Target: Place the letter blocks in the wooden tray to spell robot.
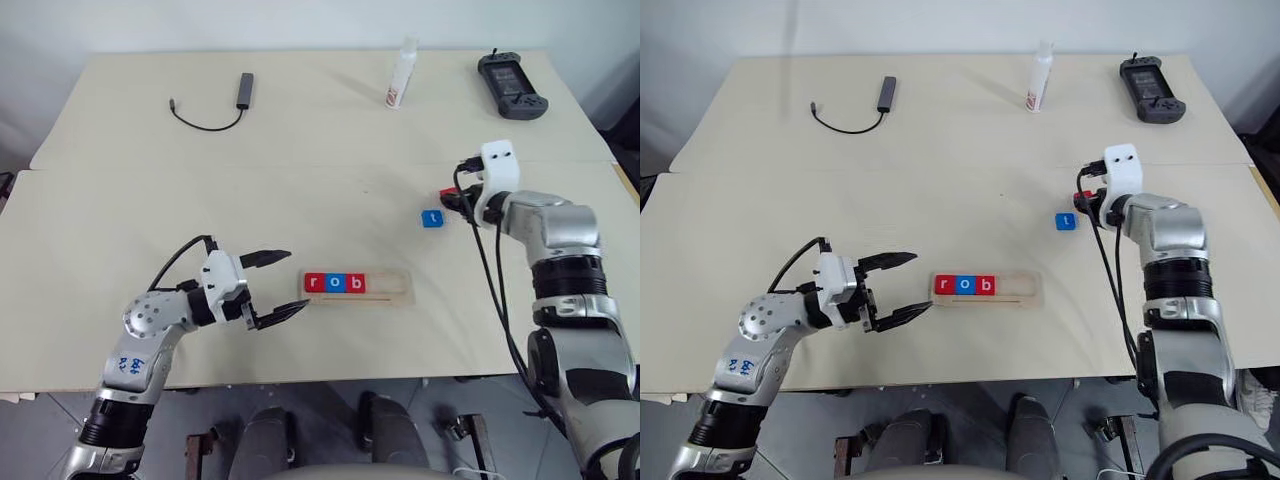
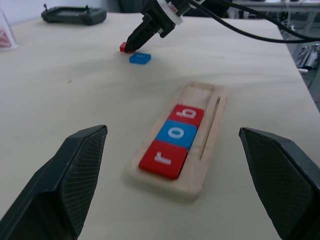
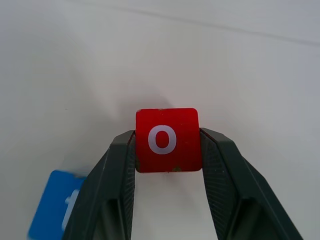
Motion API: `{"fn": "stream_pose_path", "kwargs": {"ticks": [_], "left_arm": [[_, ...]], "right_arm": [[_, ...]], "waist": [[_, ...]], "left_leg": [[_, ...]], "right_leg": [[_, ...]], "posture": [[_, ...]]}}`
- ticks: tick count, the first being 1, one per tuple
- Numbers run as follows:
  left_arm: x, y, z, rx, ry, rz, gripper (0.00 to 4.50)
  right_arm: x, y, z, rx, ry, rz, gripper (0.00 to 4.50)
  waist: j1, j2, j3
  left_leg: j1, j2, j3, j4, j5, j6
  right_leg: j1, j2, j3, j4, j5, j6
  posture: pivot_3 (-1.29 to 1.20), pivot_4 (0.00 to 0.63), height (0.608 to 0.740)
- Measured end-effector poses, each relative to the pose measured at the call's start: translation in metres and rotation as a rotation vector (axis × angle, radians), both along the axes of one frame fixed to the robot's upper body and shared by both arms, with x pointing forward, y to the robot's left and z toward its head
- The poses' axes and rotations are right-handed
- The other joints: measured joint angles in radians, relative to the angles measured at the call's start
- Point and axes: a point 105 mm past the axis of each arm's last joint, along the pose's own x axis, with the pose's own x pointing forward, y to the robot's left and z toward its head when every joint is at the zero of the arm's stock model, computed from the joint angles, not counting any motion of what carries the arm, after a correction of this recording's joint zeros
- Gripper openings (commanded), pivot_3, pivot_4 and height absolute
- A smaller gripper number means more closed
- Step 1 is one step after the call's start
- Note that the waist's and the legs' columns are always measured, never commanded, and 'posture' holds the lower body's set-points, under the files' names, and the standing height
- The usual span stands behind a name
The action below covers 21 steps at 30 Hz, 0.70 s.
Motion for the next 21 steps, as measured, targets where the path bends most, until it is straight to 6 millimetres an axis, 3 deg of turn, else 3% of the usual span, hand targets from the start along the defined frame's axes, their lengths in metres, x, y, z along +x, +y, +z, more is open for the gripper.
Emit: {"fn": "stream_pose_path", "kwargs": {"ticks": [4,10,13,18,21], "left_arm": [[0.002,-0.008,-0.003,-0.007,0.014,-0.047,4.50],[0.005,-0.012,-0.009,-0.004,0.039,-0.089,4.50],[0.005,-0.015,-0.009,0.001,0.039,-0.116,4.50],[0.006,-0.014,-0.012,0.008,0.049,-0.132,4.50],[0.007,-0.013,-0.012,0.009,0.049,-0.134,4.50]], "right_arm": [[-0.033,-0.005,0.009,0.001,-0.011,-0.014,1.53],[-0.096,0.003,-0.023,0.018,0.093,-0.057,1.53],[-0.114,0.009,-0.028,0.060,0.085,-0.092,1.53],[-0.138,0.018,-0.057,0.142,0.158,-0.168,1.53],[-0.140,0.020,-0.055,0.147,0.146,-0.173,2.47]], "waist": [[0.005,0.000,0.000],[0.020,0.000,0.000],[0.024,0.000,0.000],[0.023,0.000,0.000],[0.023,0.000,0.000]], "left_leg": [[0.000,0.000,-0.001,-0.001,0.000,0.000],[0.000,0.000,0.001,0.001,0.000,0.000],[0.001,0.000,0.000,0.001,0.000,0.000],[0.001,0.000,0.001,0.001,0.000,0.000],[0.001,0.000,0.000,0.001,0.000,0.000]], "right_leg": [[0.000,0.000,-0.001,0.000,0.000,0.000],[0.000,0.000,0.000,0.000,0.000,0.000],[0.000,0.000,0.000,0.001,0.000,0.000],[0.000,0.000,0.000,0.001,0.000,0.000],[0.000,0.000,0.000,0.001,0.000,0.000]], "posture": [[0.00,0.150,0.740],[0.00,0.150,0.740],[0.00,0.150,0.740],[0.00,0.150,0.740],[0.00,0.150,0.740]]}}
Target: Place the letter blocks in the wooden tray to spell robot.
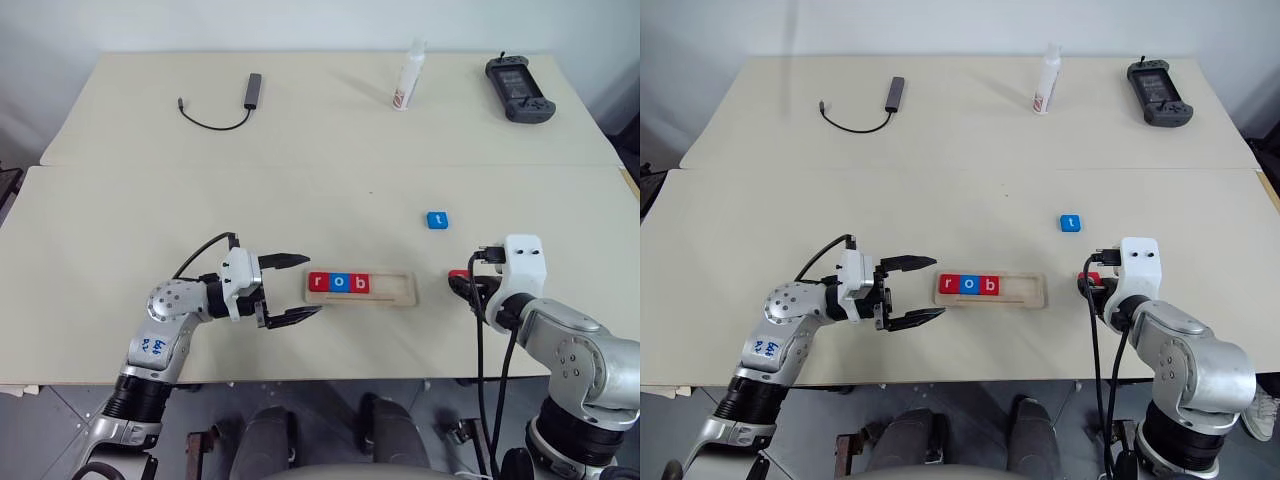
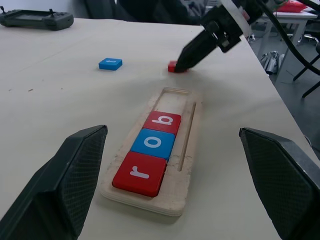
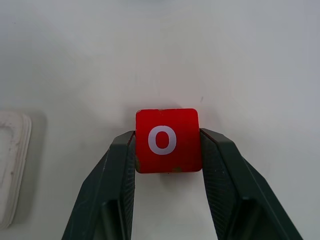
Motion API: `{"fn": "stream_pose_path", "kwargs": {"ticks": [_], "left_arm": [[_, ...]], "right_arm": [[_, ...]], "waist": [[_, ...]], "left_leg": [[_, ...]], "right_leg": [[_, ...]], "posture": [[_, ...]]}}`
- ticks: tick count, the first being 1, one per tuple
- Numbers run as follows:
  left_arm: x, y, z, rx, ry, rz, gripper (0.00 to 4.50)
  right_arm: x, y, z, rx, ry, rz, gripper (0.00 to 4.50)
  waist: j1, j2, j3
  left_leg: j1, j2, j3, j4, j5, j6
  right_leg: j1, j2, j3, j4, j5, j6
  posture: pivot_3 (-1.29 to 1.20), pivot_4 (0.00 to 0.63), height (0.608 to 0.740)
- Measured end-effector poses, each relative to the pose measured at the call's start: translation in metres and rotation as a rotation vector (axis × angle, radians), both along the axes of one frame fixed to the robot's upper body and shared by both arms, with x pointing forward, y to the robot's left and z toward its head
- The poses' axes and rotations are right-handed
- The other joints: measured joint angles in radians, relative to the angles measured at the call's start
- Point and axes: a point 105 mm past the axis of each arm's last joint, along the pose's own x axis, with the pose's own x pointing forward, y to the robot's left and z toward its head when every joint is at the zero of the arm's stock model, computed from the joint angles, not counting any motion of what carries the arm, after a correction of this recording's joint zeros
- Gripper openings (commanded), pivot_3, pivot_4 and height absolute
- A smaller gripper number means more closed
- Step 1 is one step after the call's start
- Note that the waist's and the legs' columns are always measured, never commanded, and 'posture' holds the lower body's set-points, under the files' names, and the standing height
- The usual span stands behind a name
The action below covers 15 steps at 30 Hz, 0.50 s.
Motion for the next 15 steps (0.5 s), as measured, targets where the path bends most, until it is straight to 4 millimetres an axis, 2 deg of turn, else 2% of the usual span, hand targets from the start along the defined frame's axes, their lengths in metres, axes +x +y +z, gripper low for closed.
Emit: {"fn": "stream_pose_path", "kwargs": {"ticks": [3,6,8,11,13,15], "left_arm": [[0.001,0.000,0.000,0.001,0.000,0.000,4.50],[0.002,0.002,0.001,0.003,-0.006,0.008,4.50],[0.002,0.003,0.002,0.004,-0.009,0.012,4.50],[-0.001,0.005,0.003,0.008,-0.015,0.015,4.50],[-0.002,0.007,0.005,0.006,-0.024,0.016,4.50],[-0.005,0.006,0.008,0.002,-0.034,0.002,4.50]], "right_arm": [[-0.001,-0.002,0.003,-0.017,0.003,0.039,3.47],[0.001,-0.018,0.017,-0.093,-0.015,0.103,4.46],[0.002,-0.024,0.028,-0.158,-0.042,0.199,4.46],[-0.001,-0.025,0.041,-0.342,-0.058,0.519,4.46],[-0.003,-0.024,0.043,-0.422,-0.066,0.767,4.46],[-0.002,-0.025,0.037,-0.446,-0.061,0.910,4.46]], "waist": [[0.000,0.000,0.000],[0.001,0.000,0.000],[0.000,0.000,0.000],[0.000,0.000,0.000],[-0.001,-0.003,0.001],[-0.002,-0.004,0.001]], "left_leg": [[0.000,0.000,0.000,0.000,0.000,0.000],[0.000,-0.001,0.000,0.000,0.000,0.000],[0.000,-0.001,0.000,-0.001,0.000,0.001],[0.000,-0.001,0.000,-0.002,-0.001,0.001],[0.002,-0.001,0.000,-0.001,-0.001,0.001],[0.002,0.000,0.000,-0.001,-0.001,0.001]], "right_leg": [[0.000,0.000,0.000,0.000,0.000,0.000],[0.000,0.000,0.000,-0.001,0.000,0.000],[0.000,0.000,0.000,-0.001,0.000,0.000],[0.001,0.000,0.000,-0.003,0.000,0.000],[0.003,0.000,0.000,-0.004,0.000,0.001],[0.003,0.000,0.000,-0.003,0.000,0.001]], "posture": [[0.00,0.150,0.740],[0.00,0.150,0.740],[0.00,0.150,0.740],[0.00,0.150,0.740],[0.00,0.150,0.740],[0.00,0.150,0.740]]}}
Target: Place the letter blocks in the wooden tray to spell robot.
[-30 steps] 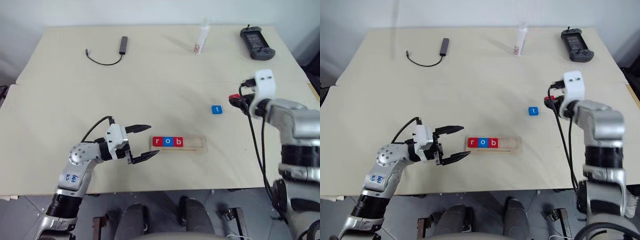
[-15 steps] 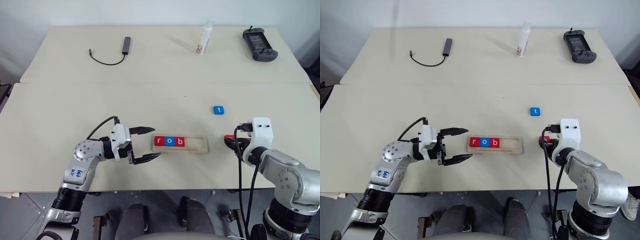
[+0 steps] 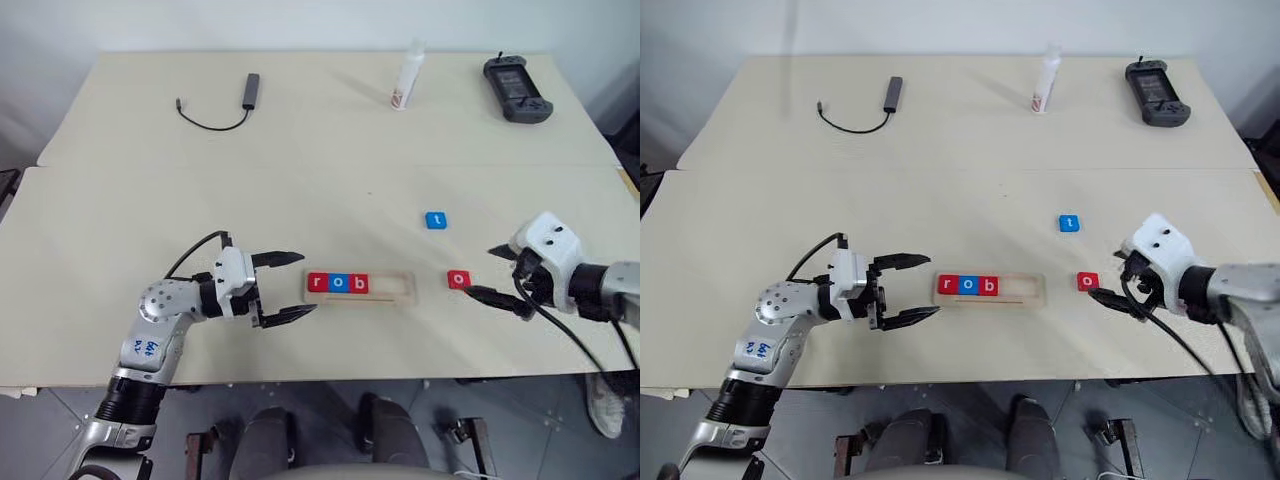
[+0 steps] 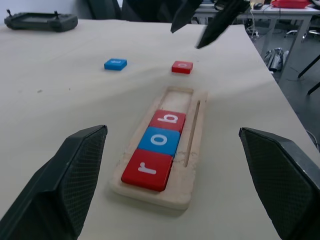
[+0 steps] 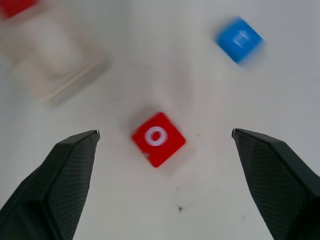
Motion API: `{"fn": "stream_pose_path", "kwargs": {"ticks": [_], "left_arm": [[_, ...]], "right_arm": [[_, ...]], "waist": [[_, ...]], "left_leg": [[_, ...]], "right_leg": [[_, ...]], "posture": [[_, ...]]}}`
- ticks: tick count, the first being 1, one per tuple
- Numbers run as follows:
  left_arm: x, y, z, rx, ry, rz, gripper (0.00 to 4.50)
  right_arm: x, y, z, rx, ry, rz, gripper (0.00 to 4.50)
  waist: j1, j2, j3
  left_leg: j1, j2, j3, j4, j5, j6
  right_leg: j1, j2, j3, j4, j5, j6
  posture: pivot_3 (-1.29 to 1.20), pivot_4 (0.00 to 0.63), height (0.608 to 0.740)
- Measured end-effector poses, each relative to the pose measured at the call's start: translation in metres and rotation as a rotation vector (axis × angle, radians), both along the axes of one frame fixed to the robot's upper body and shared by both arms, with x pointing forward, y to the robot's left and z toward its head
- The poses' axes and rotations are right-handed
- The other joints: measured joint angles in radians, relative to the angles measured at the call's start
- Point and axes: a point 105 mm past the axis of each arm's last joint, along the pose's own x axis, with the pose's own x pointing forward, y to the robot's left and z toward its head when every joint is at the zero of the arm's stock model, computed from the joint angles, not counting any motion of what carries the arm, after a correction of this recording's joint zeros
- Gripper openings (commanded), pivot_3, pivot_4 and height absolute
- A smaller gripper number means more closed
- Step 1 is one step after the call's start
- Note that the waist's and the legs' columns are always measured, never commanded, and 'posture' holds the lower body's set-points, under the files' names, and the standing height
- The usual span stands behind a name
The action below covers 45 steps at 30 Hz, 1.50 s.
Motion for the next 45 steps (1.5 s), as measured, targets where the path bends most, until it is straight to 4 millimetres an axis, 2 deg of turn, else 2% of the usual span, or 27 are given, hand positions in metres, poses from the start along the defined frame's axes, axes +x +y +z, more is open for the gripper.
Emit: {"fn": "stream_pose_path", "kwargs": {"ticks": [3,4,7,9,12,19,20,22,28,31,34,41,44,45], "left_arm": [[-0.004,-0.001,0.003,-0.004,-0.005,-0.021,4.50],[-0.005,-0.001,0.003,-0.005,0.003,-0.027,4.50],[-0.009,-0.003,0.006,-0.003,-0.004,-0.044,4.50],[-0.011,-0.003,0.006,0.002,-0.002,-0.049,4.50],[-0.014,-0.001,0.005,0.013,0.007,-0.049,4.50],[-0.013,0.000,0.006,0.014,0.003,-0.039,4.50],[-0.013,0.000,0.006,0.013,0.003,-0.037,4.50],[-0.013,0.000,0.006,0.012,0.003,-0.032,4.50],[-0.013,0.003,0.004,0.006,0.006,-0.008,4.50],[-0.013,0.005,0.001,0.002,0.015,0.014,4.50],[-0.014,0.005,0.002,-0.001,0.008,0.023,4.50],[-0.016,0.006,0.000,-0.005,0.011,0.051,4.50],[-0.016,0.006,0.000,-0.007,0.010,0.062,4.50],[-0.015,0.006,0.001,-0.008,0.008,0.065,4.50]], "right_arm": [[0.007,-0.005,-0.012,-0.028,0.042,0.117,4.46],[0.016,-0.007,-0.012,-0.032,0.043,0.141,4.46],[0.032,-0.010,-0.013,-0.049,0.046,0.164,4.46],[0.038,-0.010,-0.024,-0.057,0.079,0.174,4.46],[0.042,-0.008,-0.031,-0.049,0.115,0.181,3.85],[0.042,-0.004,-0.031,-0.047,0.141,0.213,1.56],[0.042,-0.004,-0.031,-0.049,0.140,0.217,1.46],[0.042,0.000,-0.030,-0.049,0.136,0.233,1.46],[0.038,0.048,0.004,0.015,0.096,0.353,1.46],[0.030,0.081,0.015,0.049,0.119,0.408,1.46],[0.024,0.099,0.006,0.055,0.157,0.436,1.46],[0.022,0.104,-0.019,0.013,0.191,0.420,1.46],[0.022,0.111,-0.022,0.030,0.191,0.426,1.46],[0.023,0.111,-0.023,0.032,0.188,0.424,2.20]], "waist": [[0.000,0.000,0.000],[-0.003,0.000,0.000],[-0.002,0.000,0.000],[0.003,0.000,0.000],[0.004,0.000,0.000],[0.004,0.000,0.000],[0.004,0.000,0.000],[0.004,0.000,0.000],[0.003,0.001,0.000],[0.003,0.001,0.000],[0.012,0.000,0.000],[0.013,0.001,0.000],[0.006,0.001,0.000],[0.006,0.001,0.000]], "left_leg": [[0.000,0.000,0.000,0.001,0.000,0.000],[0.000,0.000,0.001,0.002,0.000,0.000],[0.000,0.001,0.000,0.002,0.000,0.000],[-0.001,0.001,-0.001,0.002,0.000,0.000],[-0.002,0.001,-0.001,0.002,0.000,0.000],[-0.002,0.001,-0.001,0.003,0.000,0.000],[-0.002,0.001,-0.001,0.003,0.000,0.000],[-0.002,0.001,-0.001,0.003,0.000,0.000],[-0.002,0.002,-0.001,0.003,0.000,0.000],[-0.002,0.002,-0.002,0.003,0.000,-0.001],[-0.003,0.001,-0.003,0.004,0.000,-0.001],[-0.003,0.001,-0.002,0.004,0.000,0.000],[-0.003,0.001,-0.002,0.004,0.000,0.000],[-0.003,0.001,-0.002,0.004,0.000,0.000]], "right_leg": [[0.000,0.000,0.000,0.001,0.000,0.000],[0.000,0.000,0.000,0.001,0.000,0.000],[0.000,0.000,-0.001,0.001,0.000,0.000],[0.000,0.000,-0.002,0.001,0.000,0.000],[0.000,0.000,-0.002,0.000,0.000,0.000],[0.000,0.000,-0.002,0.001,0.000,0.000],[0.000,0.000,-0.003,0.001,0.000,0.000],[0.000,0.000,-0.002,0.001,0.000,0.000],[-0.001,0.000,-0.002,0.001,0.000,0.000],[0.000,0.000,-0.003,0.001,0.000,0.000],[0.000,0.000,-0.003,0.001,0.000,0.000],[-0.001,-0.001,-0.003,0.001,0.000,0.000],[0.000,-0.001,-0.003,0.002,0.000,0.000],[0.000,-0.001,-0.003,0.002,0.000,0.000]], "posture": [[0.00,0.150,0.740],[0.00,0.150,0.740],[0.00,0.150,0.740],[0.00,0.150,0.740],[0.00,0.150,0.740],[0.00,0.150,0.740],[0.00,0.150,0.740],[0.00,0.150,0.740],[0.00,0.150,0.740],[0.00,0.150,0.740],[0.00,0.150,0.740],[0.00,0.150,0.740],[0.00,0.150,0.740],[0.00,0.150,0.740]]}}
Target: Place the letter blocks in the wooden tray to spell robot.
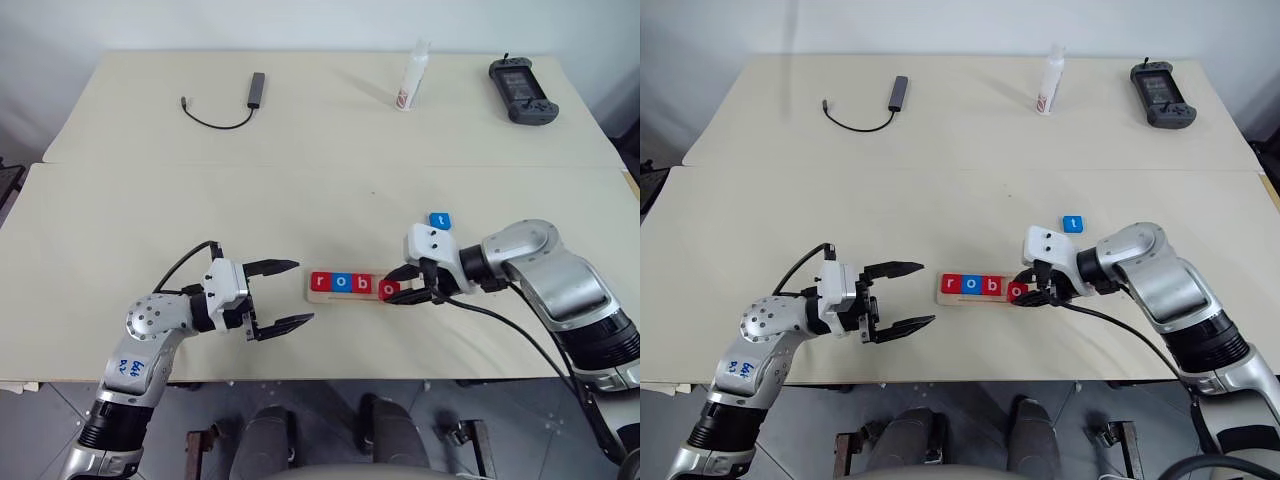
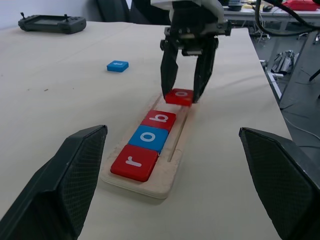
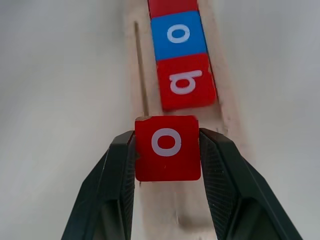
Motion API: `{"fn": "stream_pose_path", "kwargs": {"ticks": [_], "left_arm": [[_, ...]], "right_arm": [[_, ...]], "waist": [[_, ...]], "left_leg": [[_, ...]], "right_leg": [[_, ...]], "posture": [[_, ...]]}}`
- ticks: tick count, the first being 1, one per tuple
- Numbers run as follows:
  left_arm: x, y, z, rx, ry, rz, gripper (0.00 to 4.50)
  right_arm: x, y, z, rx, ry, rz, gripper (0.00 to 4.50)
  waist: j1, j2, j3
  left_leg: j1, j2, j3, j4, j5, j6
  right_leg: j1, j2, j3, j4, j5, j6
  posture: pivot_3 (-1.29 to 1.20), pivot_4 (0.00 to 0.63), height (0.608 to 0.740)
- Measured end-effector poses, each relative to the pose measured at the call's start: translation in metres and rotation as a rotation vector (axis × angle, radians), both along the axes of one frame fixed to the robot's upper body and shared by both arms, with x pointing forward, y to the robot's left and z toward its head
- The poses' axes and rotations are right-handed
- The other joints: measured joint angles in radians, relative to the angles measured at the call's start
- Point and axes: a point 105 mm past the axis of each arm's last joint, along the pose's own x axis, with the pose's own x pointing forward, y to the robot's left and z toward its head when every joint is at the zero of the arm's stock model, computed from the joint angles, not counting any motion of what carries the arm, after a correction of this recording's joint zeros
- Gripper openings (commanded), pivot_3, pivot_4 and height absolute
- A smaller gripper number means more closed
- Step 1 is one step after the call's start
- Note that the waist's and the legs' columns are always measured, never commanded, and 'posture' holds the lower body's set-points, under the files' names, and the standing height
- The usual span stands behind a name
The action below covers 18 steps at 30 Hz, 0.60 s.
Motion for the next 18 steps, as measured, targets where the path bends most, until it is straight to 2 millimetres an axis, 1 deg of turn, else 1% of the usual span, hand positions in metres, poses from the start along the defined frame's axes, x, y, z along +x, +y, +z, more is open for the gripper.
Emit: {"fn": "stream_pose_path", "kwargs": {"ticks": [3,6,9,10,12,18], "left_arm": [[0.000,0.000,0.000,-0.001,-0.001,0.007,4.50],[0.000,0.000,0.000,-0.003,-0.002,0.012,4.50],[0.000,0.000,0.001,-0.003,-0.004,0.014,4.50],[0.000,0.000,0.000,-0.003,-0.003,0.014,4.50],[-0.002,0.001,-0.001,-0.003,0.000,0.016,4.50],[-0.004,0.000,0.000,-0.002,-0.002,0.013,4.50]], "right_arm": [[0.002,0.002,0.000,0.008,-0.010,-0.008,3.11],[0.003,0.001,0.001,0.013,-0.018,-0.017,4.14],[0.004,-0.010,0.009,0.002,-0.042,-0.044,4.14],[0.003,-0.014,0.012,0.000,-0.052,-0.055,3.97],[-0.002,-0.021,0.014,0.001,-0.054,-0.067,3.45],[-0.022,-0.014,0.007,0.036,0.007,-0.037,1.35]], "waist": [[-0.002,0.000,0.000],[-0.002,0.000,0.000],[0.001,0.000,0.000],[0.001,0.000,0.000],[-0.001,0.000,0.000],[-0.002,0.000,0.000]], "left_leg": [[0.000,0.000,0.000,0.000,0.000,0.000],[0.000,0.000,0.000,0.000,0.000,0.000],[0.000,0.000,0.000,0.000,0.000,0.000],[0.000,0.000,0.000,0.000,0.000,0.000],[0.000,0.000,0.000,-0.001,0.000,0.000],[0.000,0.000,0.000,-0.001,0.000,0.000]], "right_leg": [[0.000,0.000,0.000,0.000,0.000,0.000],[0.000,0.000,0.000,0.000,0.000,0.000],[0.000,0.000,0.000,0.000,0.000,0.000],[0.000,0.000,0.000,0.000,0.000,0.000],[0.000,0.000,0.000,-0.001,0.000,0.000],[0.000,0.000,0.000,0.000,0.000,0.000]], "posture": [[0.00,0.150,0.740],[0.00,0.150,0.740],[0.00,0.150,0.740],[0.00,0.150,0.740],[0.00,0.150,0.740],[0.00,0.150,0.740]]}}
